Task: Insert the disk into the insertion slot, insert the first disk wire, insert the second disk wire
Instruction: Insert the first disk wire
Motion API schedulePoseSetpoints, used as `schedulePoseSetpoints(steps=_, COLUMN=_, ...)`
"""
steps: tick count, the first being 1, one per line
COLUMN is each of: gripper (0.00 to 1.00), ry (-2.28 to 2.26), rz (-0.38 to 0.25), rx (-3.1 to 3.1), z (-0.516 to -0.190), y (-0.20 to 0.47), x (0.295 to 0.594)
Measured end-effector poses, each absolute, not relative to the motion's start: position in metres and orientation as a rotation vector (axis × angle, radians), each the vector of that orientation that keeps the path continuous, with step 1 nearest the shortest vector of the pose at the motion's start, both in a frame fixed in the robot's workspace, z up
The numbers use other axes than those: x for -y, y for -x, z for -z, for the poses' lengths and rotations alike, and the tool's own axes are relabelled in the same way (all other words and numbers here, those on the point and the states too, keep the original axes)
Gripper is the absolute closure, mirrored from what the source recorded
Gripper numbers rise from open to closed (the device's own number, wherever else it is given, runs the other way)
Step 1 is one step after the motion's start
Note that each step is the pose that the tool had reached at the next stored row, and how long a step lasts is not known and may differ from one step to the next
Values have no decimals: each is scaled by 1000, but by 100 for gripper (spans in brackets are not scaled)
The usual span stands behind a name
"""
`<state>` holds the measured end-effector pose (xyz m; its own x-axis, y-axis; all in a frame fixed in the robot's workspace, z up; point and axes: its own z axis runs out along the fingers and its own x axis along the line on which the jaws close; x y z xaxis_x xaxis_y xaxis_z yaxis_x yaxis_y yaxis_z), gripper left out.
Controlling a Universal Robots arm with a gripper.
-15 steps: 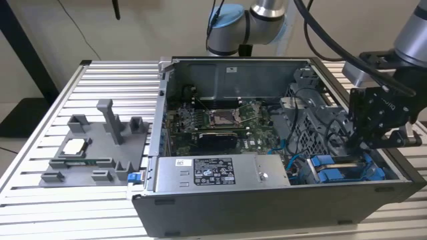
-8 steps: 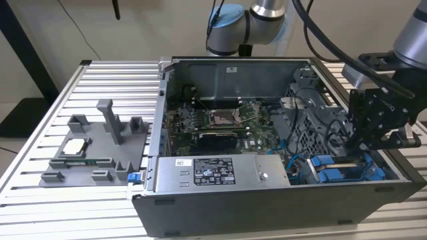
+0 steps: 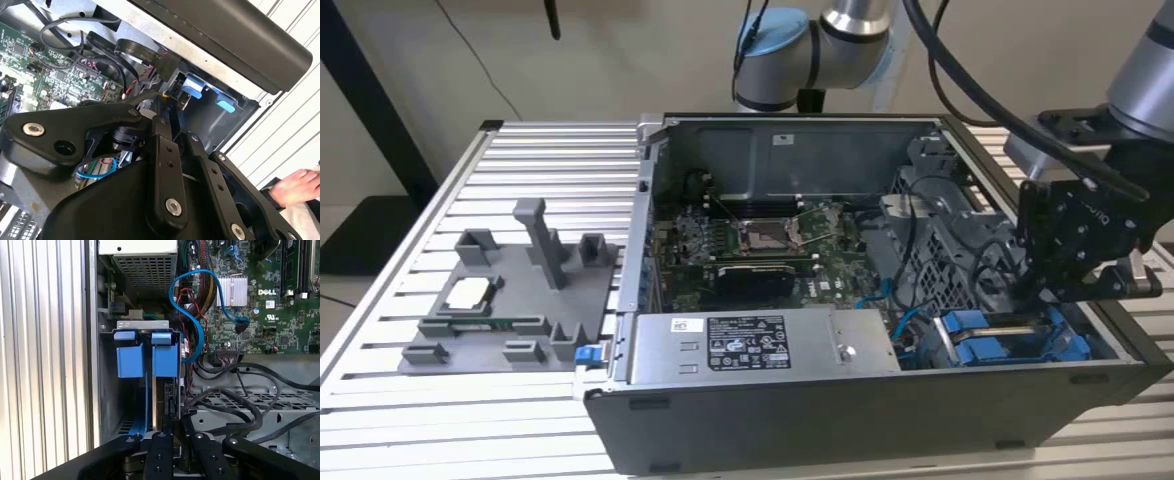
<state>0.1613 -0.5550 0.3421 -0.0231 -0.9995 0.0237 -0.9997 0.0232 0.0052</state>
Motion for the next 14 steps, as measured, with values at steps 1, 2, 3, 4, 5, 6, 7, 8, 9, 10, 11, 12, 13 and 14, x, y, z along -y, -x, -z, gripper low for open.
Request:
schedulePoseSetpoints(steps=1, gripper=81, ry=-2181, rz=-20, rx=2232, z=-342, y=-161, x=555)
schedulePoseSetpoints(steps=2, gripper=81, ry=-2181, rz=-20, rx=2232, z=-342, y=-161, x=555)
schedulePoseSetpoints(steps=3, gripper=81, ry=-2181, rz=-20, rx=2233, z=-341, y=-161, x=555)
schedulePoseSetpoints(steps=4, gripper=81, ry=-2181, rz=-20, rx=2233, z=-341, y=-162, x=555)
schedulePoseSetpoints(steps=5, gripper=81, ry=-2181, rz=-20, rx=2233, z=-341, y=-162, x=555)
schedulePoseSetpoints(steps=6, gripper=81, ry=-2180, rz=-20, rx=2233, z=-341, y=-162, x=555)
schedulePoseSetpoints(steps=7, gripper=81, ry=-2180, rz=-21, rx=2233, z=-341, y=-162, x=555)
schedulePoseSetpoints(steps=8, gripper=81, ry=-2179, rz=-21, rx=2233, z=-341, y=-162, x=555)
schedulePoseSetpoints(steps=9, gripper=81, ry=-2179, rz=-21, rx=2233, z=-341, y=-162, x=555)
schedulePoseSetpoints(steps=10, gripper=81, ry=-2178, rz=-20, rx=2233, z=-341, y=-162, x=556)
schedulePoseSetpoints(steps=11, gripper=81, ry=-2177, rz=-19, rx=2233, z=-341, y=-162, x=556)
schedulePoseSetpoints(steps=12, gripper=81, ry=-2177, rz=-19, rx=2233, z=-341, y=-162, x=556)
schedulePoseSetpoints(steps=13, gripper=81, ry=-2177, rz=-18, rx=2233, z=-341, y=-162, x=556)
schedulePoseSetpoints(steps=14, gripper=81, ry=-2176, rz=-18, rx=2233, z=-341, y=-162, x=556)
